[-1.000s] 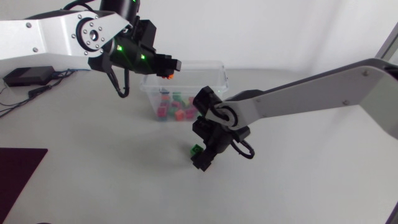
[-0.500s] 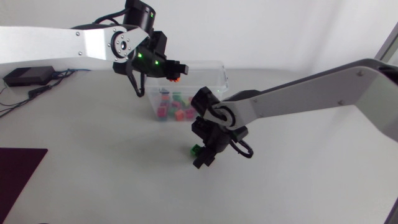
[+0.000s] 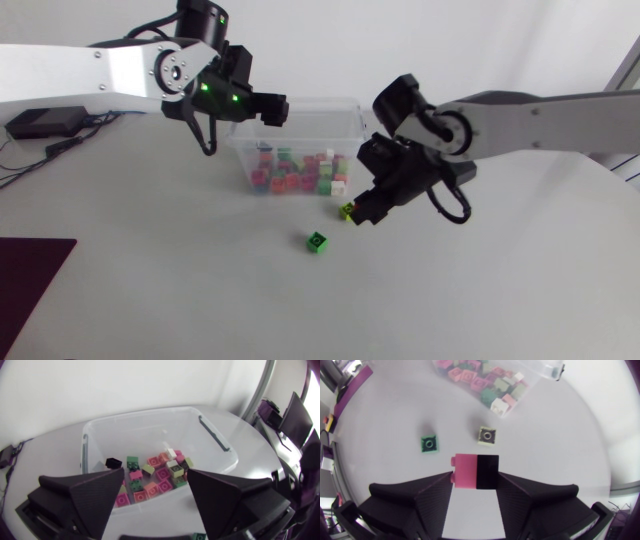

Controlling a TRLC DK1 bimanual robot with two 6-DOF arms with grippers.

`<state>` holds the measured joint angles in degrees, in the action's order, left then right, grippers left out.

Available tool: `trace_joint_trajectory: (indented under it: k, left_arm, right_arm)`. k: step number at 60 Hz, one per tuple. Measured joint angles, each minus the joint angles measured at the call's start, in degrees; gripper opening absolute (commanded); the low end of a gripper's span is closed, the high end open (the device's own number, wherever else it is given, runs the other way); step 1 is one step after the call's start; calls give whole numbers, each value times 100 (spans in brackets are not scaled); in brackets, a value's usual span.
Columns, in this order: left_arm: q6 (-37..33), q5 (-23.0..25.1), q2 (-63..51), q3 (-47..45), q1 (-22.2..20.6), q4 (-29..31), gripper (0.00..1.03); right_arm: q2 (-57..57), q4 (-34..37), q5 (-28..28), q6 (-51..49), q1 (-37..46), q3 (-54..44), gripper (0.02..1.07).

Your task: Place the duplo bricks in the container

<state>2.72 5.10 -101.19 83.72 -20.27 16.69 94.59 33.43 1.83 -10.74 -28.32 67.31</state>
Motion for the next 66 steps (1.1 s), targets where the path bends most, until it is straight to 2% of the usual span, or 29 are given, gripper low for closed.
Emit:
trace_joint_trajectory:
  k: [13,27,47,66]
  left_arm:
    - [-835,568,1043,-756,-81,535,95]
    - [-1766,1110,1200,-1633,-332,1073,94]
    - [-2302,1228,1198,-2229,-737,1130,93]
    - [-2424,1244,909,-2317,-811,1123,93]
  right_arm:
    - [-168,44,168,22,448,651,33]
    - [-153,-116,234,153,474,1359,33]
    - [284,-796,251,199,393,1906,33]
    - [815,-1534,247,199,170,1952,33]
